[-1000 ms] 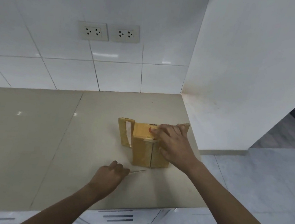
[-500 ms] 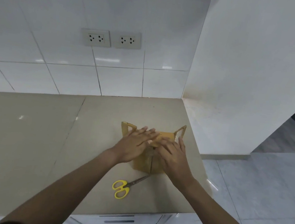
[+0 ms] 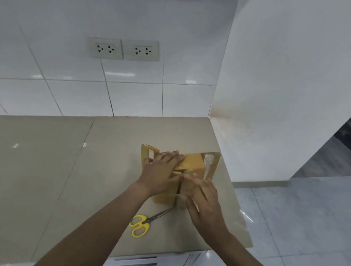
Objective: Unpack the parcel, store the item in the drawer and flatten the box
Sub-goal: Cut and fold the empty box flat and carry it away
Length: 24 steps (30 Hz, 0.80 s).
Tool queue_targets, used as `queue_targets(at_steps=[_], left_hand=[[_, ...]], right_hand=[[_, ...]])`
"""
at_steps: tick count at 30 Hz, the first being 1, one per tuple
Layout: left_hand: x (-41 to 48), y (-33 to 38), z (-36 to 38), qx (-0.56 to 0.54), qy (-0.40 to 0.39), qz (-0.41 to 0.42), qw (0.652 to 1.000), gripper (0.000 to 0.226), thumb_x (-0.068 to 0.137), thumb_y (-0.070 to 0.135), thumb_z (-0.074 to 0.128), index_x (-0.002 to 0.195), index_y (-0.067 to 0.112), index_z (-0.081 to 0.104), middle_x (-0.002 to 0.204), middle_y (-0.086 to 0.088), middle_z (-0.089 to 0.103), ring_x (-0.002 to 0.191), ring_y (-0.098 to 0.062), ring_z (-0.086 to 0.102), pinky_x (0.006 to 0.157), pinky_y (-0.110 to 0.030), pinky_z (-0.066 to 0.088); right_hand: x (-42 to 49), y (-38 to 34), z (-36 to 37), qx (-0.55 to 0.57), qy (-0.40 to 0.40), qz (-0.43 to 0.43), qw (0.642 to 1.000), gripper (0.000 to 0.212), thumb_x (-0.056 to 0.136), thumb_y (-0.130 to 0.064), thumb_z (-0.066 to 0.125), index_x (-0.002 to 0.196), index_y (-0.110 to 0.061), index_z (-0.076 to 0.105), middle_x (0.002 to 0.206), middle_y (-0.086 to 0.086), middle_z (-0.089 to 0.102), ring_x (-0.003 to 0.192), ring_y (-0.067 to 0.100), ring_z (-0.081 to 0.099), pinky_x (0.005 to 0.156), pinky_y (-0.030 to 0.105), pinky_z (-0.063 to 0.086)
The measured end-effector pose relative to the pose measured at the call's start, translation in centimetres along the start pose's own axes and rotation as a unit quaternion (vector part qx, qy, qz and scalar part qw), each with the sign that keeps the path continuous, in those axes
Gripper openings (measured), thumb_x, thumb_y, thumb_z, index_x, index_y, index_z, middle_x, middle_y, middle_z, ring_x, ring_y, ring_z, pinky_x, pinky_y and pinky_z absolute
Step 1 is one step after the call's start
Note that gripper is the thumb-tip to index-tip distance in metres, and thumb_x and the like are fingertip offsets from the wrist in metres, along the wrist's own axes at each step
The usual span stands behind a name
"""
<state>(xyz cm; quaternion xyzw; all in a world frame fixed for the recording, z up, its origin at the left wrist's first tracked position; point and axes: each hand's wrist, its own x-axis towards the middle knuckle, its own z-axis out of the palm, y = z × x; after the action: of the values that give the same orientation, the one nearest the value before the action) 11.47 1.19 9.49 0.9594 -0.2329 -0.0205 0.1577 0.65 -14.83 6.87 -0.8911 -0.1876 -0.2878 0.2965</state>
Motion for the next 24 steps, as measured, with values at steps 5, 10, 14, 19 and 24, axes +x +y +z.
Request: queue_targets(at_steps=[5,10,14,19,24], left_hand=[[-0.2,0.3,0.0,0.018,0.033,-0.020,0.999,0.056,0.090,0.054,0.051,0.141,0.038,0.034,0.149,0.005,0.038,0.134,-0.023,0.032,0.097,-0.049,0.031],[-0.7,0.5,0.1,0.021,0.048,-0.010,0.999,0.051,0.092,0.045,0.050,0.140,0.031,0.037,0.144,0.003,0.041,0.132,-0.026,0.035,0.095,-0.045,0.034],[-1.0,0.3,0.5,0.002,0.075,-0.021,0.997,0.053,0.090,0.062,0.042,0.136,0.036,0.042,0.141,0.007,0.045,0.129,-0.021,0.037,0.095,-0.045,0.036],[-0.9,0.3,0.7,-0.005,0.093,-0.023,0.995,0.052,0.089,0.060,0.046,0.135,0.035,0.045,0.138,0.007,0.048,0.127,-0.021,0.040,0.092,-0.046,0.039],[-0.8,0.8,0.9,-0.002,0.091,-0.018,0.996,0.053,0.089,0.060,0.047,0.135,0.034,0.046,0.137,0.008,0.049,0.127,-0.020,0.040,0.091,-0.044,0.043]], right_hand=[[1.9,-1.8,-1.9,0.095,0.033,0.042,0.994,0.019,0.097,-0.019,0.049,0.111,-0.016,0.062,0.118,0.000,0.065,0.116,0.014,0.057,0.099,0.042,0.046],[4.2,-2.1,-3.1,0.204,0.101,0.182,0.957,0.005,0.096,-0.029,0.051,0.091,-0.031,0.050,0.078,-0.002,0.064,0.070,0.019,0.064,0.062,0.038,0.052],[3.1,0.6,-3.2,0.254,0.161,0.330,0.895,0.015,0.093,-0.015,0.055,0.083,-0.026,0.050,0.074,0.007,0.065,0.067,0.022,0.068,0.059,0.039,0.059],[-0.1,6.2,-3.2,0.217,0.187,0.480,0.829,0.013,0.087,-0.006,0.059,0.086,-0.015,0.050,0.079,0.010,0.064,0.061,0.017,0.069,0.051,0.031,0.059],[-1.1,11.7,-2.9,0.199,0.165,0.573,0.778,0.019,0.083,-0.004,0.060,0.094,-0.011,0.045,0.086,0.012,0.061,0.068,0.026,0.067,0.056,0.036,0.060]])
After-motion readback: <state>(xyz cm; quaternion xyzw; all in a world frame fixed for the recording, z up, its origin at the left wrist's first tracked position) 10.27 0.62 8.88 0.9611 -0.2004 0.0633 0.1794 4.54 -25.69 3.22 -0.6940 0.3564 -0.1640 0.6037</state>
